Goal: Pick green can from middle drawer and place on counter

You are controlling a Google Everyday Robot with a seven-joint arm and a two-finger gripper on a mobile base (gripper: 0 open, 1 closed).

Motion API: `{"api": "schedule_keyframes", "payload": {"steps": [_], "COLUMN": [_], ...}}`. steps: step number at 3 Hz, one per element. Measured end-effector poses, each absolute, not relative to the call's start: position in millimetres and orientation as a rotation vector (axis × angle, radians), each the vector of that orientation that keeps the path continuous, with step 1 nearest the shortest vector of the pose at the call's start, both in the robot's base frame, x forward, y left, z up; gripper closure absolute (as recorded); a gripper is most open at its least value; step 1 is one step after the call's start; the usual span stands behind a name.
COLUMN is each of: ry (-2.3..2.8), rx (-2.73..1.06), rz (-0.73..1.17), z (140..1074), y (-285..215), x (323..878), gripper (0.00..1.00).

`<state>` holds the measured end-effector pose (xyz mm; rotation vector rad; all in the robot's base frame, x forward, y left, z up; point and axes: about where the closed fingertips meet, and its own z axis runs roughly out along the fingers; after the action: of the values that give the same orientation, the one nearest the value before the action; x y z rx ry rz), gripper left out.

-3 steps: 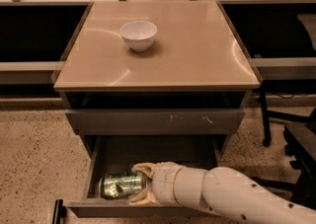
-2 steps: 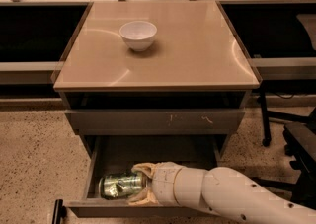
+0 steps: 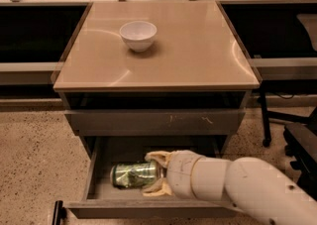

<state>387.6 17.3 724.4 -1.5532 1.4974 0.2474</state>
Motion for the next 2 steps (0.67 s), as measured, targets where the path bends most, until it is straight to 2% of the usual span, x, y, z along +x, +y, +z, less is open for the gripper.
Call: {"api": "schedule_keyframes", "payload": {"steps": [2], "ry": [1.528], "rx": [-1.537], "rz": [-0.002], "z": [811], "y": [-59], "x": [396], "gripper": [1.00]}}
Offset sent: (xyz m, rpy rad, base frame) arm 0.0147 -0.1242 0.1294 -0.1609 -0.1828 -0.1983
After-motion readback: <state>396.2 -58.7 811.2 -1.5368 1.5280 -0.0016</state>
